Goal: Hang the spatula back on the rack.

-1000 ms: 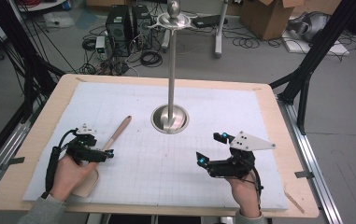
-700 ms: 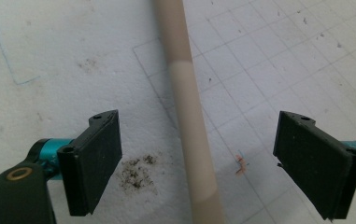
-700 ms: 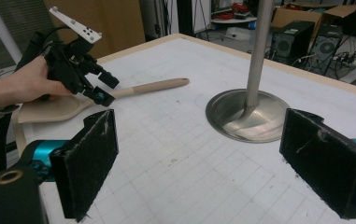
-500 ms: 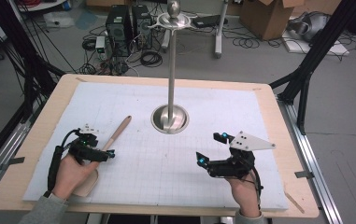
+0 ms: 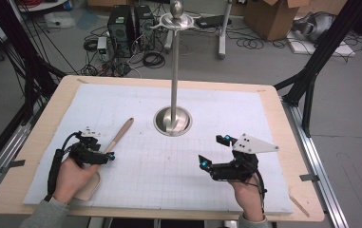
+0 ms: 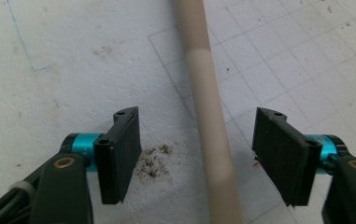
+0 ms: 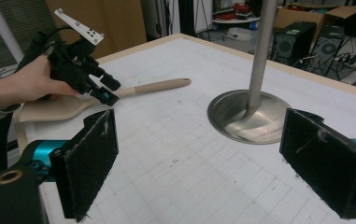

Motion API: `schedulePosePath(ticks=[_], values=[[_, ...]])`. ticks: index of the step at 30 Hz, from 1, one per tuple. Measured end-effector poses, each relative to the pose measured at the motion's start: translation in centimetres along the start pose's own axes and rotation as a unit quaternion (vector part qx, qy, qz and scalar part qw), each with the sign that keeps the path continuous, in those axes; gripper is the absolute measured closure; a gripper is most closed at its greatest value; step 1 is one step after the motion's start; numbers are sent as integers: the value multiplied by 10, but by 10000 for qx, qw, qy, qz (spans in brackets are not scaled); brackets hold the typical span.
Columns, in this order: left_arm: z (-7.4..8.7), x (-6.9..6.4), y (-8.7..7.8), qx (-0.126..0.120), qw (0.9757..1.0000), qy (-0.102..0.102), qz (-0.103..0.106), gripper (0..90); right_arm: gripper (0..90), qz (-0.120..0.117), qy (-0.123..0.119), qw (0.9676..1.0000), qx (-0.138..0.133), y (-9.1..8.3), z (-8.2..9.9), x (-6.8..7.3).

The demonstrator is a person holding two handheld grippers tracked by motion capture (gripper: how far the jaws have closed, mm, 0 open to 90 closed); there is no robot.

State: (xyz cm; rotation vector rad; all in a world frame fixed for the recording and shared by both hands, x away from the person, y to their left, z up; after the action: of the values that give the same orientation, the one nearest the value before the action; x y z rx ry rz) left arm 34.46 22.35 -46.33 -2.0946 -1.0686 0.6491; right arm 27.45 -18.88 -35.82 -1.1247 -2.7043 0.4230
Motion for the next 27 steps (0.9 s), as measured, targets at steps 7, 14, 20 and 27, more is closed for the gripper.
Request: schedulePosePath(ticks=[7,14,20,27], values=[[0,-2,0,15,9999,85,-88,381,107,-17,-18,10000,-3,0,0,1],[0,-4,-1,14,9997,103,-222,462,107,-4,-31,10000,-7,0,0,0],[-1,-6,-1,33,9996,176,-235,531,107,-14,-28,10000,3,1,0,0],[0,-7,-1,8,9997,152,-216,570,107,-2,-16,10000,-13,0,0,0]])
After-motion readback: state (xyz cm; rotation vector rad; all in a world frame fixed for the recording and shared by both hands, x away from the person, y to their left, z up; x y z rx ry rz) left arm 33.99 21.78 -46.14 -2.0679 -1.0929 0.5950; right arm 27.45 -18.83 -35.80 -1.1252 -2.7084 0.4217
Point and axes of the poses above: each handheld gripper's, and its own axes: y roughly forward along the jaws, z roughly out of its underside, x roughly to its left, the point moved 4 cm from there along y, roughly forward along the jaws, and after that the axes turned 5 degrees about z, right-handed, at the moved point
